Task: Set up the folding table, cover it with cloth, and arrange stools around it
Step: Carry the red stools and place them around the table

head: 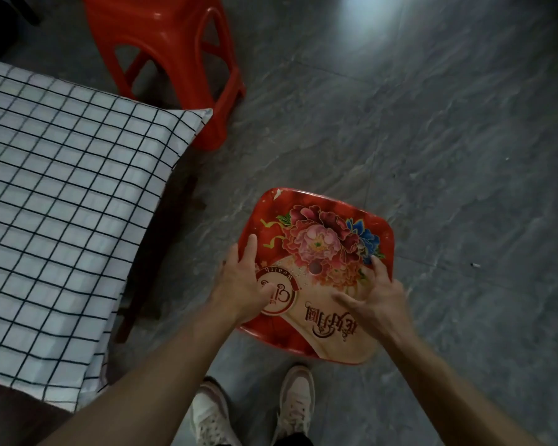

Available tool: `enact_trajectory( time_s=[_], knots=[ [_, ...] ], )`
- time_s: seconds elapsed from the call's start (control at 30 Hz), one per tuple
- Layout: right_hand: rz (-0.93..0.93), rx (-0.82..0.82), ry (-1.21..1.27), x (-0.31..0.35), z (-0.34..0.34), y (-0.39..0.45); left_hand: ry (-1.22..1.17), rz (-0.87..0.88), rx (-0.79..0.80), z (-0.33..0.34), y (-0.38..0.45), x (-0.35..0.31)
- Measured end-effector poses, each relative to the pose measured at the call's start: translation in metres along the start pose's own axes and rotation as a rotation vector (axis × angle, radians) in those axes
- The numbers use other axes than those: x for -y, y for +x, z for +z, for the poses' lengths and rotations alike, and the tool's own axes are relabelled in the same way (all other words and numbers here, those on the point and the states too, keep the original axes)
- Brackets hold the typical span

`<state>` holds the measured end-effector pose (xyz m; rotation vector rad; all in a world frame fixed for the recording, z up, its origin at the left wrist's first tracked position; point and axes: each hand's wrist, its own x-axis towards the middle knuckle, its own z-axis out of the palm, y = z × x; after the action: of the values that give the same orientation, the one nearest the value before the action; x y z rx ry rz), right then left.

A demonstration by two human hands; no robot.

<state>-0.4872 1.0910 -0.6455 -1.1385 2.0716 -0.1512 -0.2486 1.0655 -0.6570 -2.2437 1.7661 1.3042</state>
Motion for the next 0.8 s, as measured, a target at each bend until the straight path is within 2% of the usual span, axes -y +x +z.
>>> enact_trajectory(
  time_s=[0.1, 0.23, 0.33, 0.53, 0.8],
  knots=[
    [-0.027, -0.026, -0.050, 0.011, -0.002, -0.010, -0.028, 0.007, -0.014, -0.006, -0.004, -0.001],
    [-0.216, -0.084, -0.109, 0.040, -0.001, -0.034, -0.083, 0.039, -0.091, -0.019, -0.019, 0.002],
    [-0.318, -0.068, -0.189, 0.071, 0.001, -0.059, -0.121, 0.066, -0.127, -0.036, -0.035, 0.013],
    [-0.454, -0.001, -0.140, 0.133, 0.010, -0.111, -0.151, 0.111, -0.211, -0.088, -0.074, 0.050],
    [-0.630, 0.058, -0.177, 0.204, 0.043, -0.158, -0.183, 0.060, -0.380, -0.159, -0.126, 0.123]
  ],
)
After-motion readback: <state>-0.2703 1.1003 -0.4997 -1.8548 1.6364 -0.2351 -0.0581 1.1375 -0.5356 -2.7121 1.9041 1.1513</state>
